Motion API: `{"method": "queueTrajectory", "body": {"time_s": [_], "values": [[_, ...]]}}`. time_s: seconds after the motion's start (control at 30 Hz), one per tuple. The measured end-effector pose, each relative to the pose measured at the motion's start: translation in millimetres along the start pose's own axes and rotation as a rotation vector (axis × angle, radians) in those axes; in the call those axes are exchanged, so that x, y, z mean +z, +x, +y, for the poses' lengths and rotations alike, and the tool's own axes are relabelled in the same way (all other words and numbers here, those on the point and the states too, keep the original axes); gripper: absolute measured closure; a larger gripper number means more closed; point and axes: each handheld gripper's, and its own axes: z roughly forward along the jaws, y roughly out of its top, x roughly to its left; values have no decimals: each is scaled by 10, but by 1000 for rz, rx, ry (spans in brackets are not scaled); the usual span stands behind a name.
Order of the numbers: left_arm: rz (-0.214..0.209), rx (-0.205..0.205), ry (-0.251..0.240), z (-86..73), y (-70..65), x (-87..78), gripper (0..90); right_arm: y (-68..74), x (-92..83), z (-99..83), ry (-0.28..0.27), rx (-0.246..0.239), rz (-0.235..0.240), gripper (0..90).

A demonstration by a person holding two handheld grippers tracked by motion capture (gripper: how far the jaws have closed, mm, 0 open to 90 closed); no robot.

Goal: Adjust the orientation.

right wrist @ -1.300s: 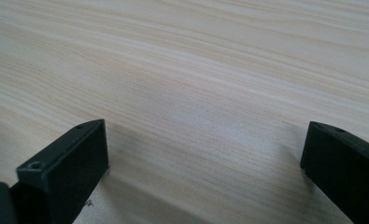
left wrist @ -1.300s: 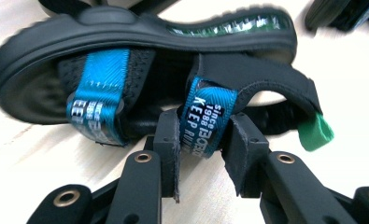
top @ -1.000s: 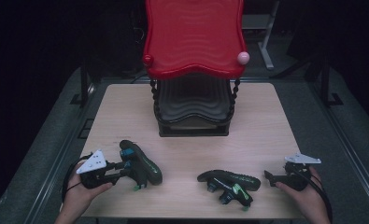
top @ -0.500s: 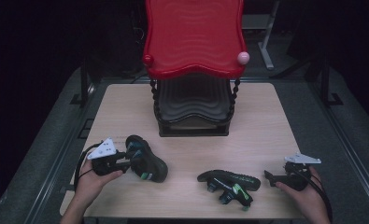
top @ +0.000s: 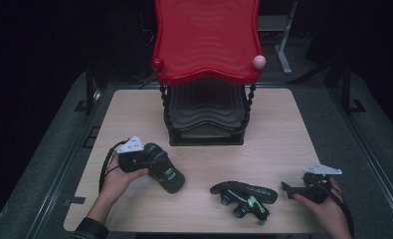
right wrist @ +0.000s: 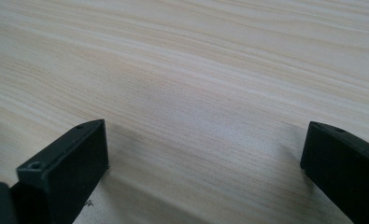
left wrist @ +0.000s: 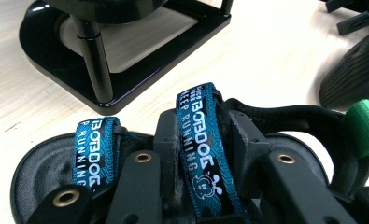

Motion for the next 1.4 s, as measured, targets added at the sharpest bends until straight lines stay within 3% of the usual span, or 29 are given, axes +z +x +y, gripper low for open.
{"method": "queueTrajectory", "body": {"time_s": [0.17, 0.43, 0.57, 0.63, 0.77, 0.93, 1.07, 1.23, 1.4], "values": [[-6, -24, -14, 23, 13, 34, 594, -2, 1, 0, 0, -1, 1, 3], [2, -8, -47, 144, -72, -76, 533, -2, 1, 1, 0, -1, 1, 3], [-54, 4, -83, 240, -182, -148, 568, -2, 1, 1, 0, -1, 1, 3], [-106, 25, -77, 282, -296, -117, 586, -2, 1, 1, 0, -1, 1, 3], [-154, 20, -63, 290, -390, -31, 605, -2, 1, 1, 0, -1, 1, 3], [-163, 3, -25, 235, -422, 84, 686, -4, 0, 0, 0, -2, 2, 3], [-178, -11, -18, 225, -424, 83, 843, -4, 0, 0, 0, -2, 3, 3], [-196, -6, 0, 227, -442, 24, 863, -4, 0, 0, 0, -3, 3, 3], [-204, -11, 0, 167, -441, -150, 864, -6, 0, -1, 0, -3, 4, 3]]}}
